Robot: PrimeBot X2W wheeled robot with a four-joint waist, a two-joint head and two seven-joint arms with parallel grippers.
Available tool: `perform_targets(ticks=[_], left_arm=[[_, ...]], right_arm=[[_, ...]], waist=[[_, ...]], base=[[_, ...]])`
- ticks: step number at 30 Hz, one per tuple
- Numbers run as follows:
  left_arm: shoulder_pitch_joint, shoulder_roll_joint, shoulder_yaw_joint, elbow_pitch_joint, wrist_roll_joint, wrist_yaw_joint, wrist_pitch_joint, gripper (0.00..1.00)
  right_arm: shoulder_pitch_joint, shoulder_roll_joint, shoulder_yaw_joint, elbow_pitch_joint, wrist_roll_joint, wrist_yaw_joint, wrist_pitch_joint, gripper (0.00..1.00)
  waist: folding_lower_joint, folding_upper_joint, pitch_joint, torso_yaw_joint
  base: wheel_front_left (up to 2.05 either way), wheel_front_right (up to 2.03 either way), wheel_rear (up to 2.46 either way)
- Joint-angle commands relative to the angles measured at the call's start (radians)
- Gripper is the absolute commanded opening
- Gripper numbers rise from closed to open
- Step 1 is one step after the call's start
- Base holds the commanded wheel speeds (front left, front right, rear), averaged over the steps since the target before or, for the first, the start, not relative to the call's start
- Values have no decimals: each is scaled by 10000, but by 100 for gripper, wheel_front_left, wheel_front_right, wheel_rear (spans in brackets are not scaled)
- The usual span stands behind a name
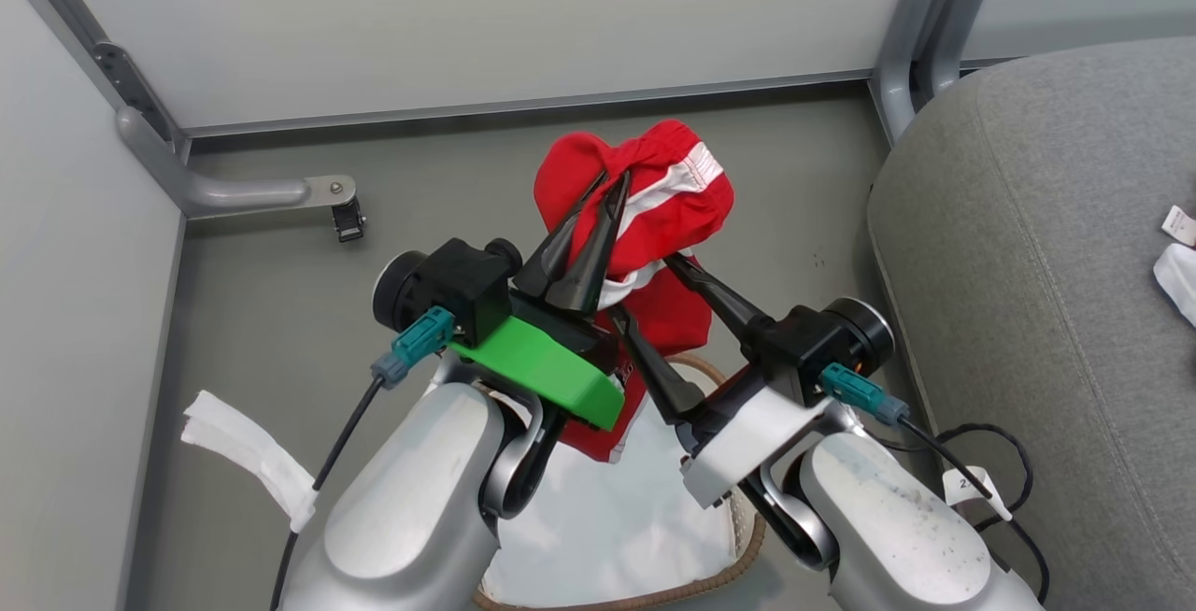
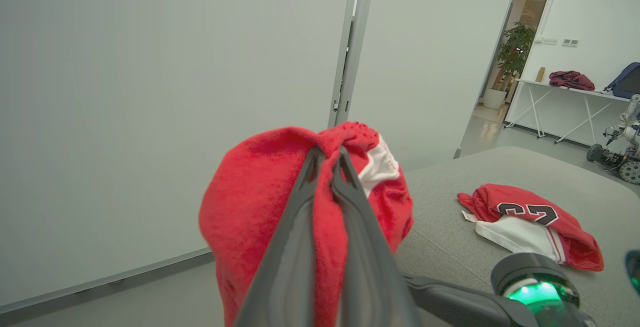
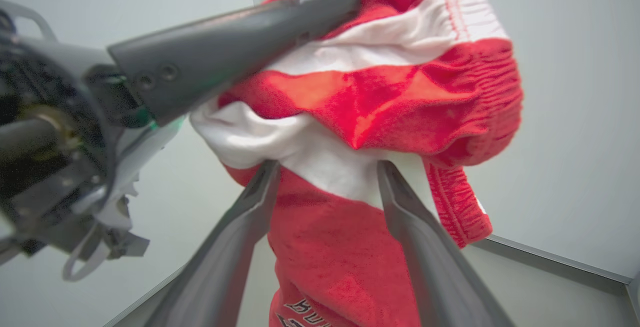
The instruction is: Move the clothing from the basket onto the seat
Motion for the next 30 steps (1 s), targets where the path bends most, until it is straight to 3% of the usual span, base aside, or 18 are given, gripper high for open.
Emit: perform_targets(ticks=[1, 17, 18, 19, 20, 21, 22, 30], left_arm=[[67, 1, -57, -24, -127, -29, -35, 0], [-263, -1, -1126, -170, -798, 88, -35, 0], [-281, -1, -1173, -187, -815, 101, -35, 0], [-289, -1, -1208, -197, -848, 103, -37, 0], [-305, -1, -1252, -202, -861, 101, -35, 0], [-318, -2, -1267, -201, -879, 110, -35, 0], [-328, -2, -1274, -188, -908, 121, -37, 0], [-237, -2, -1047, 7, -768, 186, -35, 0]], right_arm=[[-134, -42, -42, 134, -97, -14, -17, 100], [-1342, -44, 758, 1684, -156, -14, -17, 100], [-1418, -42, 789, 1853, -107, -14, -17, 95], [-1479, -42, 798, 1936, -39, -14, -17, 76], [-1538, -39, 843, 2043, 20, -14, -17, 34], [-1573, -38, 877, 2111, 49, -14, -17, 4], [-1604, -44, 881, 2169, 122, -14, -17, 0], [-1445, -45, 644, 2287, 269, -14, -17, 0]], waist=[[0, 0, 7, 54], [0, 0, 35, 438], [0, 0, 45, 469], [0, 0, 56, 493], [0, 0, 71, 521], [0, 0, 85, 540], [0, 0, 99, 561], [0, 0, 142, 472]], base=[[0, 0, 0], [0, 0, 0], [0, 0, 0], [0, 0, 0], [0, 0, 0], [0, 0, 0], [0, 0, 0], [0, 0, 0]])
